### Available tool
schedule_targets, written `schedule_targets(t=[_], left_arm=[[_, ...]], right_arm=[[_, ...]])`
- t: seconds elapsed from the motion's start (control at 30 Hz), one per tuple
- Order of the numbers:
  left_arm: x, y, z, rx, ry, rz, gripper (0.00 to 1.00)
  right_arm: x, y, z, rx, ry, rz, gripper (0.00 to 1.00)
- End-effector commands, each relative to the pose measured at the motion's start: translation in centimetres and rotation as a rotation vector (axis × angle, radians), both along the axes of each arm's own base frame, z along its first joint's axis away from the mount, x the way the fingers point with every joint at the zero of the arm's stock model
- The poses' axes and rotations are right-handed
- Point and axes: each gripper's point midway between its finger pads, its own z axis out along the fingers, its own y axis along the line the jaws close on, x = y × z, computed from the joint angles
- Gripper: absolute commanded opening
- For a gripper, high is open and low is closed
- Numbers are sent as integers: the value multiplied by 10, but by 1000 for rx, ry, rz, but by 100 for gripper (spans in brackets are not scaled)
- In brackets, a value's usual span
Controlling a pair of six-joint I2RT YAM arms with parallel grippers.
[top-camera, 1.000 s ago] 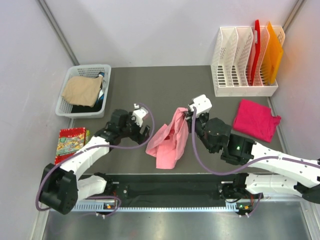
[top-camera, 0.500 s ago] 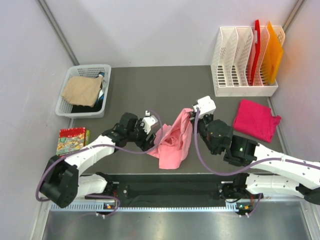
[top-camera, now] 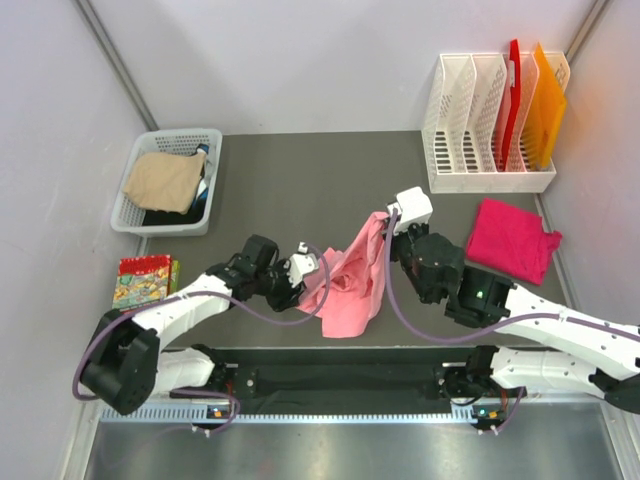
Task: Fold and stack the t-shirts
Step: Flatten out the tshirt
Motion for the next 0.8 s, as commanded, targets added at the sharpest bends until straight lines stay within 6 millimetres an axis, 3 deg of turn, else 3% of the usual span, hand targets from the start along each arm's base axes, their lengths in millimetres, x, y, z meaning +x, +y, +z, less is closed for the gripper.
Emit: schedule_targets(t=[0.0, 0.17, 0.3, 0.63, 0.77], left_arm=[[-16, 4, -14, 39, 16, -118, 44], [-16, 18, 8, 68, -90, -122, 46], [-23, 11, 20, -18, -141, -135, 49], [-18, 2, -15, 0, -36, -141, 54], [-8, -6, -13, -21, -44, -126, 55]], right_arm=[[7, -7, 26, 40, -32, -25, 2], [12, -10, 28, 31, -33, -36, 3], [16, -12, 32, 38, -35, -38, 3], [21, -16, 28, 32, -29, -49, 2], [21, -18, 29, 39, -31, -46, 2]])
